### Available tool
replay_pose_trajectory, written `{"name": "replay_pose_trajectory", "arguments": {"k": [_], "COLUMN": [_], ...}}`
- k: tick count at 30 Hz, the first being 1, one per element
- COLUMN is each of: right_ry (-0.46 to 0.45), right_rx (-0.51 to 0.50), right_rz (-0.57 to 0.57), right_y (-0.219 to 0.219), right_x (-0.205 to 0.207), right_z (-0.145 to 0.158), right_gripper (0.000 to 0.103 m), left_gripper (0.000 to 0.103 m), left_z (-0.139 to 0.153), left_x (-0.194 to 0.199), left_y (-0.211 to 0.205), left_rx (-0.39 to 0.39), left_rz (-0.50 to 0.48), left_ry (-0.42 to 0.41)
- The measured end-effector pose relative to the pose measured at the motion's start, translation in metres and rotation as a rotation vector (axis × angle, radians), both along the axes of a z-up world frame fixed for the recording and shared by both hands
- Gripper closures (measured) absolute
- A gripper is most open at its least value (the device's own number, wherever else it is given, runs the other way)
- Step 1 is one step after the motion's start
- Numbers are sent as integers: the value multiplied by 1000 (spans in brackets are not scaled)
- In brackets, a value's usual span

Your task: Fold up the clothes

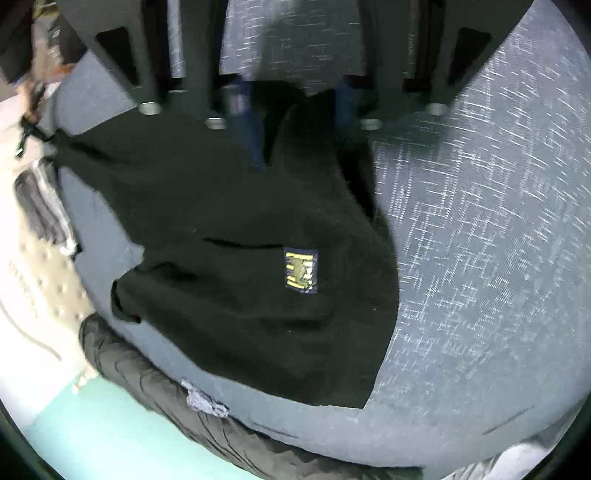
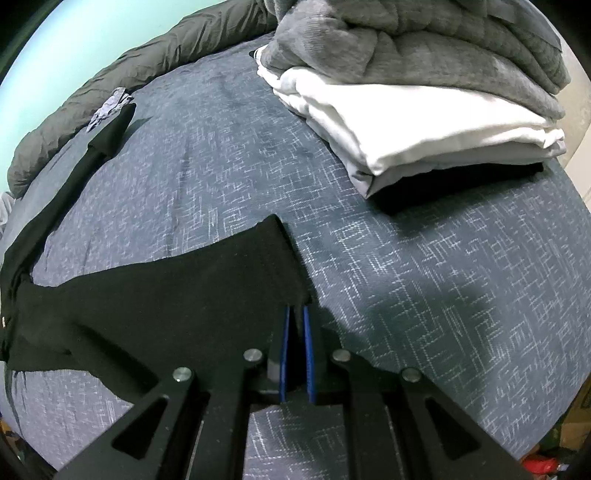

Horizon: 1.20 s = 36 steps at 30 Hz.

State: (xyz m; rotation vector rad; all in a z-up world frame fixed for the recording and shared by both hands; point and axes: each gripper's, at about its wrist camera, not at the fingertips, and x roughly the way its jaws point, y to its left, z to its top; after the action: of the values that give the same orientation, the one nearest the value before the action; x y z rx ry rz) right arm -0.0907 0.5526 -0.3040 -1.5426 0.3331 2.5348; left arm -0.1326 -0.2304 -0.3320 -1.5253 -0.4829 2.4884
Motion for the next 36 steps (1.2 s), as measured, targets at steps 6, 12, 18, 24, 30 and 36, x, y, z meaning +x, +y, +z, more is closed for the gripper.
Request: {"name": "replay_pose_trajectory", "arguments": {"k": [6, 12, 18, 24, 30, 36], "right_ry": [14, 66, 119, 111, -17, -16], "right_rx": [4, 5, -6, -3, 33, 8], "right_rz": [10, 9, 35, 72, 78, 30], "right_y": [0, -1, -7, -14, -18, -1], "right_x": [0, 2, 6, 8, 18, 24], "right_z": [6, 29, 64, 82, 25, 7], "right_gripper": [96, 98, 98, 100, 100, 94], "left_gripper": [101, 101, 101, 101, 100, 88], "left_z": [32, 76, 102, 79, 27, 29], "left_x": [9, 17, 35, 56, 66, 68], "left_y": [-12, -40, -72, -95, -93, -81], "left_rx": [-76, -89, -83, -75, -61, -108], "left_rz": [31, 52, 87, 103, 132, 118], "left_ry": [44, 78, 91, 23, -42, -53]}}
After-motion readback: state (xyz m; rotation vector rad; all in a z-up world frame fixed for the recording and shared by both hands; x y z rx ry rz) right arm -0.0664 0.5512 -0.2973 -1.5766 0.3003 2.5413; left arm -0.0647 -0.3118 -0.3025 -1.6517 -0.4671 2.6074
